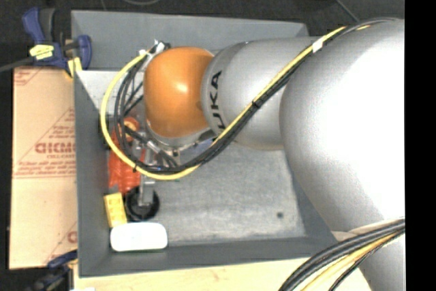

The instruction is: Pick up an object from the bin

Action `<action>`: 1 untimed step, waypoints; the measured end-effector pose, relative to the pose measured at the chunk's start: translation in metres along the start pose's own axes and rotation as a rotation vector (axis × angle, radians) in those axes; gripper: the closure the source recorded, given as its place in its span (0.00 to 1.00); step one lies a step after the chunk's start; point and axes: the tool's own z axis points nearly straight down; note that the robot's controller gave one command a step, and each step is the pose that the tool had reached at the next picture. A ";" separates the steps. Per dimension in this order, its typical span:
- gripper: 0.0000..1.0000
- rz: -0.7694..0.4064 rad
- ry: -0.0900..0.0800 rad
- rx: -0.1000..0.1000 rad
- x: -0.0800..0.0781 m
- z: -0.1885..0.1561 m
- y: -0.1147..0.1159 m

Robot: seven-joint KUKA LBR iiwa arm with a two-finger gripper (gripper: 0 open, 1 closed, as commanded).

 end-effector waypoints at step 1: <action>0.00 0.004 -0.007 -0.002 -0.002 -0.005 -0.001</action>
Offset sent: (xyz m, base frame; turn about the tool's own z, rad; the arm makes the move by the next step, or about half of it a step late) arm -0.0240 -0.0175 -0.0569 0.0374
